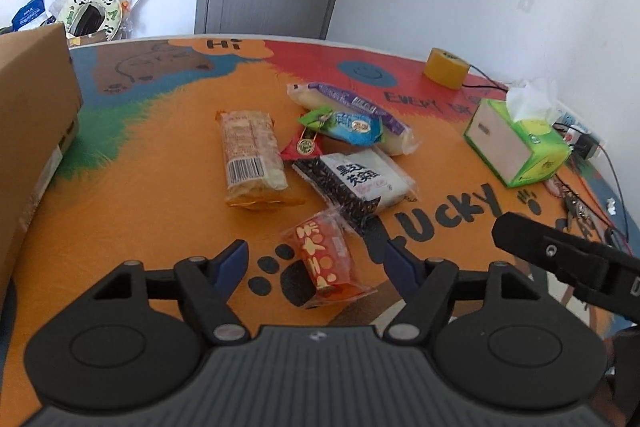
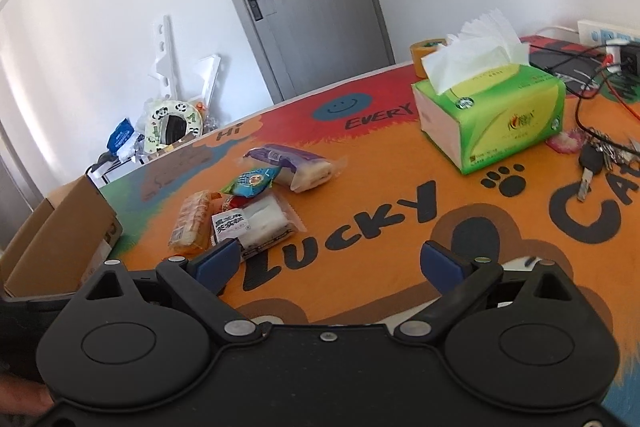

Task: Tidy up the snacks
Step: 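Grasp the red-and-white snack with the left gripper while the right grasps the white cake packet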

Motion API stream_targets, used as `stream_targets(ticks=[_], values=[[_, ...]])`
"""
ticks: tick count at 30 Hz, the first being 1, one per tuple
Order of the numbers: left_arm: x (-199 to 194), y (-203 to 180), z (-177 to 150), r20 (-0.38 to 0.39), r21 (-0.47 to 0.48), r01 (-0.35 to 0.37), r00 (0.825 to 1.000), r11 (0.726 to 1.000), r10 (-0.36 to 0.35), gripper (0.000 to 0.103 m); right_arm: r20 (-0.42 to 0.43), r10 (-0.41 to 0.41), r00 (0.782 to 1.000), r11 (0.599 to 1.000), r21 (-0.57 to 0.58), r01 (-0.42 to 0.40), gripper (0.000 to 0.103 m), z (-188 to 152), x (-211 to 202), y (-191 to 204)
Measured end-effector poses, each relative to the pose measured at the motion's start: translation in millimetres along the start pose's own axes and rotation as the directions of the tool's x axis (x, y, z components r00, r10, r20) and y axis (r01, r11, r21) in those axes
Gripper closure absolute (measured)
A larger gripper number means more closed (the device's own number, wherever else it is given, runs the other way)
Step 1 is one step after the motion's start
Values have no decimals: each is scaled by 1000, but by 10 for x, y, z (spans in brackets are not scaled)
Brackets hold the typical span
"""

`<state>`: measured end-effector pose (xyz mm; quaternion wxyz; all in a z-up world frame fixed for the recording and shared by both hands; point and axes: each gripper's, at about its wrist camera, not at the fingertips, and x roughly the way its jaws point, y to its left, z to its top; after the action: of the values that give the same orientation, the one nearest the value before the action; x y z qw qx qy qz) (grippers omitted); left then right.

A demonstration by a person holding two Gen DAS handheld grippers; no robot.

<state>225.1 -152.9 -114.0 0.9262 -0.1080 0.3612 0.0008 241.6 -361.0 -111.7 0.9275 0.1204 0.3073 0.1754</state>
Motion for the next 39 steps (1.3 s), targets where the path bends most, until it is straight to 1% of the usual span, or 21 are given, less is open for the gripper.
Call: stream_targets(ticks=[3,4,6,8,9,11,12,13,16,21,29,32,39], values=[[27,-13,-14,12,19,-28,1000,999,28,31,-2,11,1000,1000,-22,-11,5,10,33,21],[27,-7,-15,14,20,-18,1000,1000,18,33,-3,14,1000,1000,-26,-14,5,15,49,26],[22,10,-15,19,18,-13,1000,1000,13,40,-4,20,1000,999,-34,-20,5,22,82,38],[6,50,-18,24,8,-13,1000,1000,13,54,-8,23,1000,999,-42,-24,5,31,123,67],[1,67,-15,21,0,-2,1000,1000,2,58,-10,27,1000,999,-45,-28,5,33,141,88],[-8,92,-9,12,-3,4,1000,1000,-4,70,-13,33,999,998,-51,-33,5,38,174,134],[-10,102,-11,10,0,5,1000,1000,-5,73,-14,34,999,998,-54,-35,5,37,190,160],[-15,120,-14,10,0,6,1000,1000,-6,79,-17,34,999,998,-59,-35,5,38,206,186],[-32,181,-23,16,-7,19,1000,1000,-19,81,-19,38,999,997,-72,-39,5,30,232,251],[-70,267,-10,9,-17,2,1000,1000,-2,81,-27,40,999,994,-102,-43,5,-1,298,349],[-120,432,34,20,-39,-30,999,999,31,84,-28,60,998,990,-126,-63,5,36,356,453],[-132,494,61,31,-45,-53,998,998,54,84,-23,78,997,989,-123,-80,0,67,382,478],[-122,604,122,39,-63,-64,997,996,66,84,-34,84,996,983,-158,-89,0,133,519,590]])
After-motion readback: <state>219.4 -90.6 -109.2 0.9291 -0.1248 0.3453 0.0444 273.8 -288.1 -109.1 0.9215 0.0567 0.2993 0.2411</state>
